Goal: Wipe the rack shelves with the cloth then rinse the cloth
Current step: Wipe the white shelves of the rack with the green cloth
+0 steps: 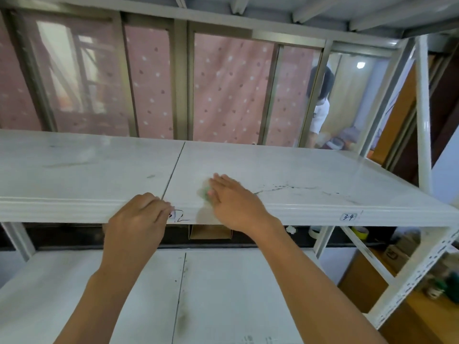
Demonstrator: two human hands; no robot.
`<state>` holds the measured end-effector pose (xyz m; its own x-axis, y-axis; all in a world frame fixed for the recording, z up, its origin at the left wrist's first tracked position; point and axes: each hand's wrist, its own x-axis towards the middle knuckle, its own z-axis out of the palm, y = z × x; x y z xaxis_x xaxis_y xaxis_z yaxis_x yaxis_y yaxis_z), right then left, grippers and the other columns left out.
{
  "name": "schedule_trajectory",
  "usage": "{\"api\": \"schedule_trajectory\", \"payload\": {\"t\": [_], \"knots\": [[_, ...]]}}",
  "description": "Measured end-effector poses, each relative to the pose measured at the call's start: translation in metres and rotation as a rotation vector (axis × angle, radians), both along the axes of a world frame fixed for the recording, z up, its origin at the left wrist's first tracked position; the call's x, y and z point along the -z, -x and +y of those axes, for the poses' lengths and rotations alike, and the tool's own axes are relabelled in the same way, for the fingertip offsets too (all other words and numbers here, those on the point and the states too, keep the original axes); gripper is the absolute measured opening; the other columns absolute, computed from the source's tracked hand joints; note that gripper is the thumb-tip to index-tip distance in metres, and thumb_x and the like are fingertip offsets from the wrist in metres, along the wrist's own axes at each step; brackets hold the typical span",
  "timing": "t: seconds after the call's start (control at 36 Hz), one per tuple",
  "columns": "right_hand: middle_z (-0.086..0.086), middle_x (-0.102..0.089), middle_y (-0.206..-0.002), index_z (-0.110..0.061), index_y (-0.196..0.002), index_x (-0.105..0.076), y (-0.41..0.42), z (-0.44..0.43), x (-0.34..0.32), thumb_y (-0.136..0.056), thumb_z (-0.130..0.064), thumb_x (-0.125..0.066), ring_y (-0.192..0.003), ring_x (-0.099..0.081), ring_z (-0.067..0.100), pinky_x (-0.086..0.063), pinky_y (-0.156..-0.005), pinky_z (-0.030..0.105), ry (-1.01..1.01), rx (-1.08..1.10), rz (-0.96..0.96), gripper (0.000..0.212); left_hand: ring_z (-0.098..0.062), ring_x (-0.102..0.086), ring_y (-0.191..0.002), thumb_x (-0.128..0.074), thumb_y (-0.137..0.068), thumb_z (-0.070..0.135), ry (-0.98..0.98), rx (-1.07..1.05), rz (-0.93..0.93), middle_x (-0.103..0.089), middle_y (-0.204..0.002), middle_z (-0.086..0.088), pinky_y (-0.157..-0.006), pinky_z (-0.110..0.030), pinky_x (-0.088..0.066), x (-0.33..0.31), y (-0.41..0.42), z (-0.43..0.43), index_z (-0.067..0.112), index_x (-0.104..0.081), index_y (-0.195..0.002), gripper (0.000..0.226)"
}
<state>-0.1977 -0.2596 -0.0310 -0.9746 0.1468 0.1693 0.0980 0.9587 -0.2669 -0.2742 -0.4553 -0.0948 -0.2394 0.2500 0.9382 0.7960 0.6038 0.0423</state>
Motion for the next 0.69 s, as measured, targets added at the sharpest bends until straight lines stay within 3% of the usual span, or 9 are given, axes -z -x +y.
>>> {"api": "schedule_trajectory", "payload": {"t": [0.08, 0.17, 0.28, 0.33, 0.42, 0.5, 0.61, 0.69], "knots": [[-0.007, -0.007, -0.165, -0.02, -0.156, -0.019, -0.004, 0.01, 0.003, -0.106, -0.037, -0.018, -0.151, -0.003, 0.01, -0.008, -0.12, 0.032, -0.004, 0.074, -0.017, 0.052, -0.026, -0.068, -0.068, -0.071, -0.084, 0.001, 0.022, -0.015, 0.028, -0.069, -0.074, -0.005, -0.069, -0.024, -0.043, -0.002, -0.002, 0.001, 0.008, -0.073, -0.071, 0.014], [0.001, -0.008, -0.165, -0.014, -0.156, -0.018, 0.01, -0.009, -0.002, -0.106, -0.031, -0.023, -0.152, -0.003, 0.014, -0.004, -0.119, 0.029, -0.019, -0.004, -0.061, 0.053, -0.022, -0.067, -0.068, -0.07, -0.088, 0.008, -0.001, -0.004, -0.042, -0.068, -0.075, -0.001, -0.067, -0.022, -0.042, 0.001, 0.002, 0.0, 0.012, -0.073, -0.072, 0.017], [0.01, -0.026, -0.158, -0.004, -0.147, -0.033, 0.048, -0.05, -0.008, -0.104, -0.027, -0.032, -0.149, -0.014, 0.022, -0.013, -0.12, 0.033, -0.046, -0.177, -0.107, 0.048, -0.019, -0.058, -0.064, -0.068, -0.085, 0.005, -0.026, -0.038, -0.087, -0.061, -0.07, 0.001, -0.058, -0.021, -0.031, 0.002, 0.003, 0.001, 0.012, -0.071, -0.07, 0.017], [0.011, -0.024, -0.159, -0.004, -0.149, -0.029, 0.066, -0.056, -0.009, -0.103, -0.026, -0.031, -0.15, -0.013, 0.024, -0.014, -0.122, 0.037, -0.082, -0.204, -0.136, 0.051, -0.018, -0.053, -0.063, -0.067, -0.082, 0.004, -0.048, -0.054, -0.129, -0.058, -0.067, 0.001, -0.058, -0.019, -0.023, 0.0, 0.0, 0.001, 0.011, -0.068, -0.066, 0.018], [0.004, -0.007, -0.165, -0.011, -0.157, -0.012, 0.077, -0.043, -0.012, -0.106, -0.032, -0.023, -0.152, -0.002, 0.019, -0.005, -0.122, 0.035, -0.082, -0.227, -0.177, 0.056, -0.02, -0.054, -0.061, -0.069, -0.083, 0.016, -0.016, -0.091, -0.225, -0.056, -0.066, 0.002, -0.052, -0.024, -0.03, -0.008, -0.003, 0.004, 0.012, -0.066, -0.063, 0.02], [-0.003, 0.005, -0.165, -0.018, -0.158, -0.003, 0.085, -0.007, -0.015, -0.106, -0.039, -0.017, -0.152, 0.005, 0.016, 0.002, -0.119, 0.031, -0.087, -0.184, -0.224, 0.057, -0.022, -0.06, -0.068, -0.086, -0.076, 0.027, 0.083, -0.086, -0.272, -0.06, -0.073, 0.002, -0.051, -0.025, -0.04, -0.021, -0.009, 0.017, 0.014, -0.069, -0.07, 0.022], [0.001, 0.006, -0.165, -0.015, -0.158, -0.002, 0.102, 0.066, -0.025, -0.105, -0.043, -0.015, -0.152, 0.003, 0.02, 0.0, -0.121, 0.036, -0.139, -0.013, -0.301, 0.061, -0.017, -0.063, -0.082, -0.087, -0.071, 0.043, 0.247, 0.091, -0.278, -0.065, -0.089, 0.007, -0.063, -0.027, -0.049, -0.025, -0.017, 0.058, 0.018, -0.077, -0.092, 0.034], [0.005, 0.002, -0.165, -0.013, -0.158, -0.003, 0.118, 0.1, -0.035, -0.105, -0.042, -0.016, -0.152, -0.005, 0.024, -0.01, -0.121, 0.04, -0.173, 0.043, -0.343, 0.061, -0.013, -0.061, -0.08, -0.079, -0.073, 0.054, 0.257, 0.19, -0.288, -0.064, -0.086, 0.011, -0.067, -0.03, -0.054, -0.021, -0.009, 0.078, 0.023, -0.078, -0.09, 0.035]]}}
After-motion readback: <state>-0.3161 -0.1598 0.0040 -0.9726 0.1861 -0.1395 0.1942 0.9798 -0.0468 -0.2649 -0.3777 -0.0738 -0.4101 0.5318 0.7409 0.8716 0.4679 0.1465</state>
